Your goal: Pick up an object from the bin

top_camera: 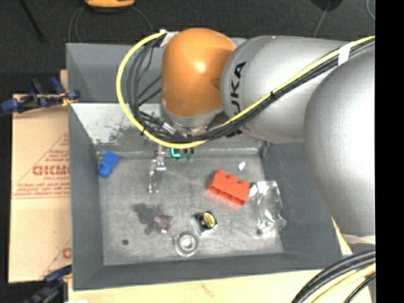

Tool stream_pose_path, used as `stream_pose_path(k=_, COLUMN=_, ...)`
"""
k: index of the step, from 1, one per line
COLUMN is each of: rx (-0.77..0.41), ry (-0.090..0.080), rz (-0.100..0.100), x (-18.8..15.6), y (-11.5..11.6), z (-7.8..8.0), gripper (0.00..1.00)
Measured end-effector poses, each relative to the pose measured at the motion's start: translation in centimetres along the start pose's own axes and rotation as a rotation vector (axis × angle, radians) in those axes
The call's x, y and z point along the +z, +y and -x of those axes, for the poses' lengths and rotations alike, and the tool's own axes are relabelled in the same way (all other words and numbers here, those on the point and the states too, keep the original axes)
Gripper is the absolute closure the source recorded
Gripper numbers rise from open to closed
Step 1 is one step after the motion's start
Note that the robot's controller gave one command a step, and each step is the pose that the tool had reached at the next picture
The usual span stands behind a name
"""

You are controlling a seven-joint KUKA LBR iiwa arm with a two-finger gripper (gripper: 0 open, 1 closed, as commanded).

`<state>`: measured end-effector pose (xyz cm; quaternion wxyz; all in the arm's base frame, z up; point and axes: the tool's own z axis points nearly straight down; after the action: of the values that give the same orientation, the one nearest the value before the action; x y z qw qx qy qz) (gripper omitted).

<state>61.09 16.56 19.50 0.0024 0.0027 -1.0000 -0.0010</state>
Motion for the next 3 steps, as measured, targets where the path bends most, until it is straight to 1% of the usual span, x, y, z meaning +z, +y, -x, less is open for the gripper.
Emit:
stream_pose_path(k=1, rx=-0.097, ry=-0.007, rz=-0.004, x=-0.5, y=-2.3, z=-1.2, gripper=0.00)
stream_pose_path(k=2, rx=-0.265, ry=-0.002, rz=-0.004, x=11.5, y=-4.4, z=-7.4, gripper=0.00)
stream_pose_path(k=3, rx=-0.262, ry=-0.007, rz=-0.001, x=11.2, y=-4.2, z=-7.2, gripper=1.00)
